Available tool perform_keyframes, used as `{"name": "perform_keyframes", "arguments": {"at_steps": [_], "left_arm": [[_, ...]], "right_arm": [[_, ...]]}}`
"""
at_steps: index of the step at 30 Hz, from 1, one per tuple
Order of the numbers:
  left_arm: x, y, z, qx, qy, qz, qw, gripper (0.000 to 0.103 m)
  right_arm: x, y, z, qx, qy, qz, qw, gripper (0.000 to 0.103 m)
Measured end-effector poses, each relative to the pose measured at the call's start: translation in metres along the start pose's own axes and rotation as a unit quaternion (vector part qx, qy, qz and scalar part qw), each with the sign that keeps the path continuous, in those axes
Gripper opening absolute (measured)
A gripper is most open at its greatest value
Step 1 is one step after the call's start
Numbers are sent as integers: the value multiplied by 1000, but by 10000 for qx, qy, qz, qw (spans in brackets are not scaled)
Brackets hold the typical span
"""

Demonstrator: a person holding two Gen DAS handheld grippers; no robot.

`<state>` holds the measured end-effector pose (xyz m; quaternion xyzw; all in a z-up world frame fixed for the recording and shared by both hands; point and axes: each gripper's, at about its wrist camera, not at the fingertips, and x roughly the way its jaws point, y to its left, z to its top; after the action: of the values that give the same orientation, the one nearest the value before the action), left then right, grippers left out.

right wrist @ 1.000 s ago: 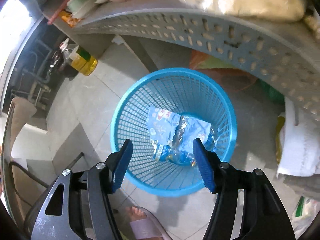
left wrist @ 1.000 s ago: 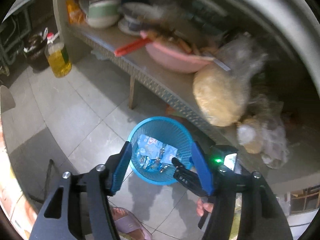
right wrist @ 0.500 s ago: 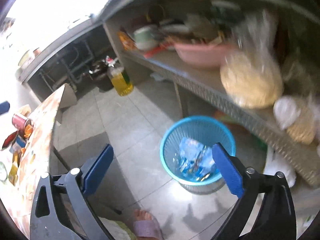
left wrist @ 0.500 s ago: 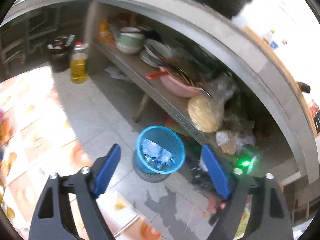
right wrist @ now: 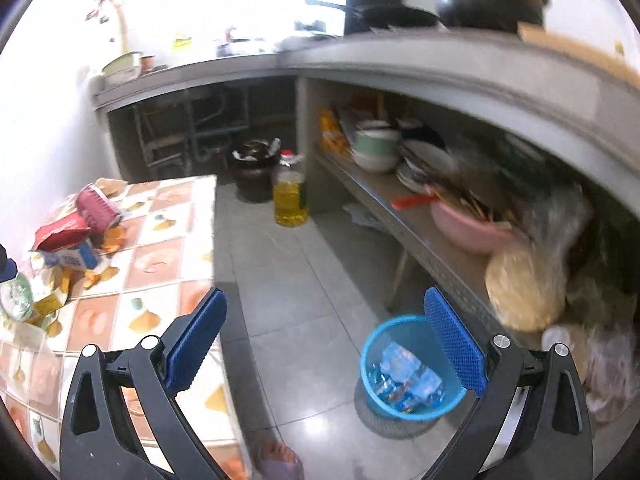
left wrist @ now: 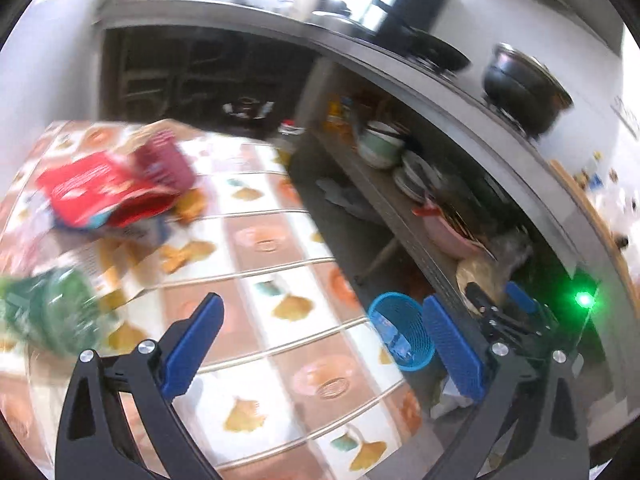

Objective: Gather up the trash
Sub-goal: 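Swing both tools back from the wastebasket to the table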

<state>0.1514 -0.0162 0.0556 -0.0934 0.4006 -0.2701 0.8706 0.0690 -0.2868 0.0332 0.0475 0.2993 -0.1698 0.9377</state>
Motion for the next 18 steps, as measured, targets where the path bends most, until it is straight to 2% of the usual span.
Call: {"name": "perform_keyframes", "arguments": {"at_steps": [8,18], "left_arm": [[-39,55,-5,-443,-333,98,9984,97],[-67,96,-19,-719,-696,157,9949,97]], "right_arm": [[-14,49,16,-304,-148,297,9990,95],[-28,95,20,-647,-89,1021,9926,95]]}}
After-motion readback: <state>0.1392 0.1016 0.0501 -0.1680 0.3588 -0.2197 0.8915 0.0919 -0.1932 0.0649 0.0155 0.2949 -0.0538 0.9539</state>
